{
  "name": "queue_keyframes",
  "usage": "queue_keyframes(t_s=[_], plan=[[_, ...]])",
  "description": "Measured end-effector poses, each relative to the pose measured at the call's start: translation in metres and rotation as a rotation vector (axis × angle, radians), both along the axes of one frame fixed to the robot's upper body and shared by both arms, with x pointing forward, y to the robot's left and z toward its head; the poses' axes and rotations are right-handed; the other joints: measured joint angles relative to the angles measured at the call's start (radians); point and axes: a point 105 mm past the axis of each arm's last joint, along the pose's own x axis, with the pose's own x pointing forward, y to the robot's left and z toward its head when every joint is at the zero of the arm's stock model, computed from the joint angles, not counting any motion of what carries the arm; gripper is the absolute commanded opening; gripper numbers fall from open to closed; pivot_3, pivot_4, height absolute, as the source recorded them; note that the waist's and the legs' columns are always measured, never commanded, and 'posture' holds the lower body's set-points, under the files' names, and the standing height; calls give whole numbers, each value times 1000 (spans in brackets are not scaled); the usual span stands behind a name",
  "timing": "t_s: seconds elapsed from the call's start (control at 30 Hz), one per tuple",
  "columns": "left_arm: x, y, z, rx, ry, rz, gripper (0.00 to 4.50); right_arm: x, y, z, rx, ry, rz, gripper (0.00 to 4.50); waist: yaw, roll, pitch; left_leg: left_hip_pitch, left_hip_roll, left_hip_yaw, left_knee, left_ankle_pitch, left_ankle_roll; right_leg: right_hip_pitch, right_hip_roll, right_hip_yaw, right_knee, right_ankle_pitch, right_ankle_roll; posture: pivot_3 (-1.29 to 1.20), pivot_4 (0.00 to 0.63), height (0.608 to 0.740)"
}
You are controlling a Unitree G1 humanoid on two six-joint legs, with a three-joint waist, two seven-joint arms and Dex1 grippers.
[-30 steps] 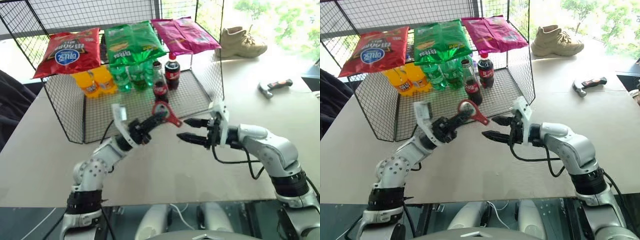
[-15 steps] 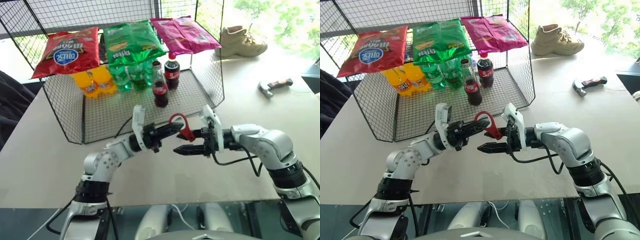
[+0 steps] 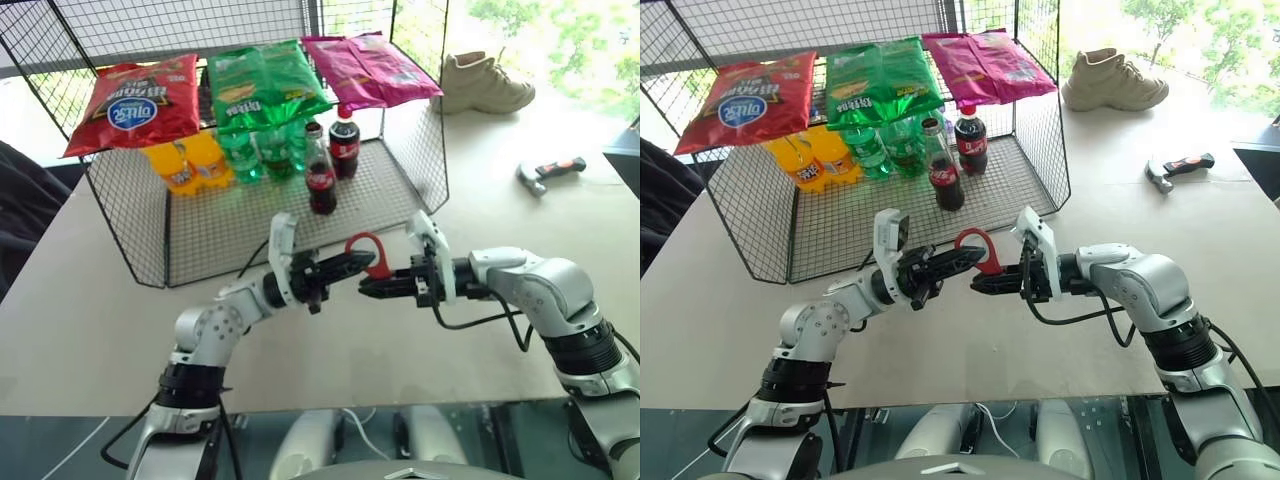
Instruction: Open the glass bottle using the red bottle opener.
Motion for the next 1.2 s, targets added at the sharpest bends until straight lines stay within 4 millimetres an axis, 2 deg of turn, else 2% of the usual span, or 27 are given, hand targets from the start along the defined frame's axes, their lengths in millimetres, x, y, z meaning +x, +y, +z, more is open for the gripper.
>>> queue_keyframes(t_s=[0.13, 0.17, 0.2, 0.23, 0.33, 0.43, 0.47, 0.57, 0.67, 0.7, 0.8, 0.93, 1.07, 1.2], plan=[[0, 0, -1, -1, 2, 2, 0, 0, 0, 0, 2, 2, -1, 98, 0, 0, 0, 0, 0, 0, 0, 0, 0, 0, 0, 0, 0, 0, 0, 0, 150, 740], [-1, 1, -1, -2, 2, 3, 708, 0, 1, 0, 2, 3, -2, 0, 0, 0, 0, 0, 0, 0, 0, 0, 0, 0, 0, 0, 0, 0, 0, 0, 150, 740], [0, 1, -1, 0, 4, 12, 944, 1, 1, -1, -2, 2, -6, 0, 0, 0, 0, 0, 0, 0, 0, 0, 0, 0, 0, 0, 0, 0, 0, 0, 150, 740], [1, 3, -2, 1, 4, 28, 1363, 1, 0, -2, -4, 4, -9, 0, 0, 0, 0, 0, 0, 0, 0, 0, 0, 0, 0, 0, 0, 0, 0, 0, 150, 740], [6, 14, -2, 3, 9, 94, 2693, -1, -2, -9, -10, 30, -22, 0, 1, 0, 0, 0, 0, 0, 0, 0, 0, 0, 0, 0, 0, 0, 0, 0, 150, 740], [2, 21, -1, -10, 14, 127, 4197, -2, -8, -17, -19, 55, -59, 0, 2, 0, 0, -1, 0, 0, 0, 0, 0, 0, -1, 0, -1, 0, 0, 0, 150, 740], [-2, 24, 0, -20, 13, 131, 4427, -1, -12, -19, -15, 57, -88, 0, 2, 0, 0, -1, 0, -1, 0, 0, 0, 0, -1, 1, -1, 0, 0, 0, 150, 740], [-4, 37, 4, -33, 0, 196, 4427, 10, -26, -21, 4, 11, -216, 0, 4, 0, 0, -1, 0, -1, 0, 0, 0, -1, -1, 2, -1, 0, 0, 0, 150, 740], [10, 53, 12, -30, -88, 373, 4427, 41, -47, -6, 42, -160, -441, 0, 5, 0, 0, 0, 0, -1, 0, 0, 0, 0, -1, 1, 0, 0, 0, 0, 150, 740], [12, 54, 13, -28, -102, 394, 4427, 45, -50, -4, 44, -178, -467, 0, 5, 0, 0, 0, 0, -1, 0, 0, 0, 0, -1, 1, 0, 0, 0, 0, 150, 740], [38, 67, 24, 35, -281, 629, 4427, 69, -67, 3, 40, -343, -649, 0, 8, 0, 0, 0, -1, -1, 0, 1, -2, 0, -1, -2, 0, 0, 0, 0, 150, 740], [72, 82, 30, 158, -417, 834, 4427, 89, -81, 16, 52, -508, -805, 0, 6, 0, 0, 0, -1, 0, 0, 1, -2, 0, 0, -1, 0, 0, 0, 0, 150, 740], [103, 79, 37, 208, -494, 913, 4427, 98, -83, 30, 81, -621, -878, 0, 5, -1, 0, -1, -2, -1, 0, 1, -2, 0, 1, -2, 0, 0, 0, 0, 150, 740], [123, 69, 32, 243, -509, 930, 4427, 98, -81, 32, 101, -636, -897, 0, 3, -1, 0, -2, -2, -1, 0, 1, -2, -2, 1, -2, 0, 0, 0, 0, 150, 740]])
